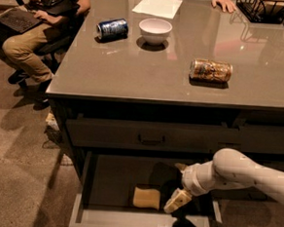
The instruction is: Pick sponge from middle drawer and place on counter
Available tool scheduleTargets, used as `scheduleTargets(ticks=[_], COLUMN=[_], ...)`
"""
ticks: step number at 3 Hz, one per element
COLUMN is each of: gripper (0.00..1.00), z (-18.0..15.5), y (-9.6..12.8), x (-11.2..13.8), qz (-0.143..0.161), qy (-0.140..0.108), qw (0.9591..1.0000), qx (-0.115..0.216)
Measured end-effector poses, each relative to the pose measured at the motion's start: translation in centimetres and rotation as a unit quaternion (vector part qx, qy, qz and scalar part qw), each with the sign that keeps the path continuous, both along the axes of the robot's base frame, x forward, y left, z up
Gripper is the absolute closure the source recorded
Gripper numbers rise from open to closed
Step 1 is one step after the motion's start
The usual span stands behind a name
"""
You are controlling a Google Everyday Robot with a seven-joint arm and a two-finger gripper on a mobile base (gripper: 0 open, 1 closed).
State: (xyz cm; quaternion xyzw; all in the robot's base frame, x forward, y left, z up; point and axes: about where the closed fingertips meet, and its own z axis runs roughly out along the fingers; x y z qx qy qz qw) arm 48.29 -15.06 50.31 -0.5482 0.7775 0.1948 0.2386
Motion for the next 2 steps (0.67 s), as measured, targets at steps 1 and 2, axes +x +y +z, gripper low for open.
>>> scheduleTargets(ticks=[1, 2], gripper=[0.0, 0.0], z=[-2.1, -4.1], y=[1.7, 3.4], x=[0.5, 0.8], qz=[0.021, 0.041], qy=[-0.013, -0.019], qw=[0.9997, 0.999], qx=[-0.001, -0.006])
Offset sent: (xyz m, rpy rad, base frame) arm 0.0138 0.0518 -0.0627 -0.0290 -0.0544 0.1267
